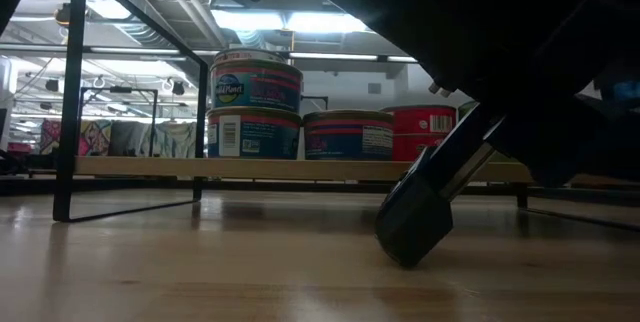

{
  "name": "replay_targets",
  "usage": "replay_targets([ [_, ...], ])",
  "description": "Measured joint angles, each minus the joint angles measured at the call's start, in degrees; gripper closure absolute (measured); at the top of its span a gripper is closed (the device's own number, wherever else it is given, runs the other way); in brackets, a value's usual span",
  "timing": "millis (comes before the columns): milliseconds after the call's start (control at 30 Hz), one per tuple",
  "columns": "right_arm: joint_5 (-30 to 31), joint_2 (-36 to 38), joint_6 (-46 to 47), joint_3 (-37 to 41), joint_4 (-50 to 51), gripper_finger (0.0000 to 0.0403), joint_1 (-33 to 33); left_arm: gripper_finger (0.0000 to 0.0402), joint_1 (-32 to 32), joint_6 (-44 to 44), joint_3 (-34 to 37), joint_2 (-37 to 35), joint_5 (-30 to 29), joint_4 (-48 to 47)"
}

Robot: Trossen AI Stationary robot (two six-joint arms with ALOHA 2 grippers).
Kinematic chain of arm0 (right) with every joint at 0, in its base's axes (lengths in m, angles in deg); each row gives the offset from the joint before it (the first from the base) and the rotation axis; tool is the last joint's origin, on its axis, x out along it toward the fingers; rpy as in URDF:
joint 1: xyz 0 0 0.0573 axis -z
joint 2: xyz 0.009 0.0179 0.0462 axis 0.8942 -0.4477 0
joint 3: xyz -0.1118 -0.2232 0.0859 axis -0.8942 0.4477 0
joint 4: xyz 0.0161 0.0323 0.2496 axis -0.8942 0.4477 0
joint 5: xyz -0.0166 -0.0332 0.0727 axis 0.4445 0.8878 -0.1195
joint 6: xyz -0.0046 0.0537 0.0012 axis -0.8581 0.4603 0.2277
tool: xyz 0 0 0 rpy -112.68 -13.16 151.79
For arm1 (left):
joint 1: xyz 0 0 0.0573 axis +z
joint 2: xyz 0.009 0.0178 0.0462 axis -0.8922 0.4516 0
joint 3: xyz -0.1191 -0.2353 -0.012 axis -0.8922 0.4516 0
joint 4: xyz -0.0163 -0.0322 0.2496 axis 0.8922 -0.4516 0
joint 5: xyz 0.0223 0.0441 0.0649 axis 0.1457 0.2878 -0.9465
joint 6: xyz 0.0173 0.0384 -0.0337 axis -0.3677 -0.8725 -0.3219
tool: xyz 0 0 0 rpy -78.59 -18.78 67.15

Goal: Stack canned seafood by type on shelf
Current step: Stack the red tuna can on top of the red tuna cans on the shelf

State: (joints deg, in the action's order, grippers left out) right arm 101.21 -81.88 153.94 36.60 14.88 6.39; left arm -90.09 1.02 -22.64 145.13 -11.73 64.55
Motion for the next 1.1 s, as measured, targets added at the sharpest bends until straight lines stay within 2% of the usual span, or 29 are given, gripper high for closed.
replay_targets([
  [500, 1.59, 0.00, 1.52, 0.00, 0.86, 0.0137, 0.21, 0.0400, 0.00, -0.01, 0.00, 0.02, -1.39, 0.38],
  [867, 1.55, 0.17, 2.01, 0.00, 1.99, 0.0231, 0.34, 0.0400, -0.11, -2.27, 0.09, 0.10, -2.48, 2.80],
  [1100, 0.70, 0.20, -1.10, -0.04, 1.60, 0.0243, 0.21, 0.0400, -0.13, -7.74, 0.20, 0.35, -0.97, 6.82],
])
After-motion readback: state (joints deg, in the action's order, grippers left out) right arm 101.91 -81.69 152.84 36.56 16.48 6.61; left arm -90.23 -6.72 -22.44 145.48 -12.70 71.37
